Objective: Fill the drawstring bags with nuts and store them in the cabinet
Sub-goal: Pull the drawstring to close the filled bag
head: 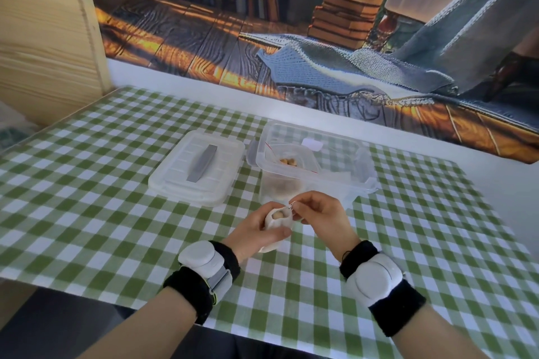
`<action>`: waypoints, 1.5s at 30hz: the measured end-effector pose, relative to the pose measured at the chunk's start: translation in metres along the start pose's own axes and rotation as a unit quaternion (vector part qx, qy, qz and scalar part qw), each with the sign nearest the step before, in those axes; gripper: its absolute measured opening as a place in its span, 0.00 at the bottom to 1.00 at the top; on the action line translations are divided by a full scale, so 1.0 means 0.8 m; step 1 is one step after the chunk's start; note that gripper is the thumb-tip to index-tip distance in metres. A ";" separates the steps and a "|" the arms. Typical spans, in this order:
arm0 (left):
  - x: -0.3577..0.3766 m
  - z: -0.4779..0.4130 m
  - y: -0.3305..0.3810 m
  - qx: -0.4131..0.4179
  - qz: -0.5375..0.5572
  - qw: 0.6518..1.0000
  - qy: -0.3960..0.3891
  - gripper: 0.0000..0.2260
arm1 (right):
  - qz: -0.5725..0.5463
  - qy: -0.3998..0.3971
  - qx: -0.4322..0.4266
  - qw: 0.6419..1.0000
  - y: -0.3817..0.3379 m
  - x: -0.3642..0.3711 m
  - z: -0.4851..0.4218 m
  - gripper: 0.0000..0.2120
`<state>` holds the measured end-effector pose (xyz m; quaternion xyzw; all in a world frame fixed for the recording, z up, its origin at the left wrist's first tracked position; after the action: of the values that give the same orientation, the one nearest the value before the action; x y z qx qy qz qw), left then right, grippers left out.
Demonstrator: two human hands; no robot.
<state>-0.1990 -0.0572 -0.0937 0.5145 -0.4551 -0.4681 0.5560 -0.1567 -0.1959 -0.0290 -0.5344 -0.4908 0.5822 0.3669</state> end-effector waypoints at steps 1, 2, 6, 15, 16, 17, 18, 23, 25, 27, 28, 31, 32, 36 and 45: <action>0.000 0.000 0.002 0.001 -0.007 1.000 -0.004 0.21 | -0.008 0.004 0.008 1.000 0.000 -0.001 0.000 0.05; 0.000 0.000 0.005 0.006 -0.015 1.000 -0.005 0.22 | -0.010 0.006 0.013 1.000 -0.002 -0.002 0.000 0.05; 0.001 0.001 0.014 0.033 -0.035 0.999 0.014 0.21 | -0.021 0.018 0.043 0.999 0.001 -0.002 0.001 0.06; 0.021 -0.007 0.009 0.039 -0.035 0.995 0.082 0.21 | -0.067 0.009 0.071 0.995 0.003 -0.002 0.011 0.06; 0.022 -0.009 0.009 0.040 -0.037 0.995 0.086 0.20 | -0.062 0.012 0.065 0.996 0.004 -0.003 0.011 0.06; 0.023 -0.010 0.009 0.042 -0.037 0.995 0.085 0.18 | -0.058 0.016 0.058 0.997 0.004 -0.004 0.010 0.06; 0.023 -0.011 0.011 0.046 -0.037 0.995 0.083 0.16 | -0.054 0.019 0.051 0.997 0.003 -0.006 0.010 0.06; 0.018 -0.011 0.018 0.061 -0.060 0.993 0.081 0.12 | -0.030 0.034 0.014 0.999 0.001 -0.013 0.005 0.06; 0.019 -0.010 0.018 0.062 -0.051 0.995 0.065 0.10 | -0.029 0.024 0.017 0.999 0.002 -0.013 0.004 0.06; 0.020 -0.009 0.017 0.054 -0.043 0.996 0.062 0.13 | -0.030 0.012 0.017 0.999 0.002 -0.012 0.004 0.06; 0.021 -0.009 0.017 0.050 -0.046 0.996 0.063 0.14 | -0.032 0.008 0.015 0.999 0.002 -0.012 0.004 0.06; 0.022 -0.009 0.016 0.041 -0.048 0.996 0.056 0.12 | -0.041 0.004 0.004 0.999 0.001 -0.010 0.006 0.06; 0.022 -0.009 0.017 0.040 -0.049 0.997 0.051 0.12 | -0.040 0.008 -0.004 0.999 0.001 -0.010 0.007 0.06; 0.022 -0.013 0.015 0.050 -0.080 0.995 0.024 0.10 | -0.043 0.022 -0.018 0.999 -0.001 -0.011 0.008 0.04; 0.027 -0.025 0.014 -0.024 -0.018 0.999 0.030 0.06 | -0.039 0.012 -0.012 0.999 -0.005 -0.013 0.005 0.04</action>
<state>-0.1752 -0.0755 -0.0832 0.5233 -0.4175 -0.4728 0.5730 -0.1597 -0.2058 -0.0225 -0.5262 -0.5137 0.5549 0.3889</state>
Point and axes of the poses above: each hand's wrist, its own z-axis away from the middle knuckle, its own x-axis out of the palm, y = z × x, the point moved 2 cm from there along -z, towards the middle knuckle, and after that the axes turned 13 degrees about y, right-handed, at the moved point
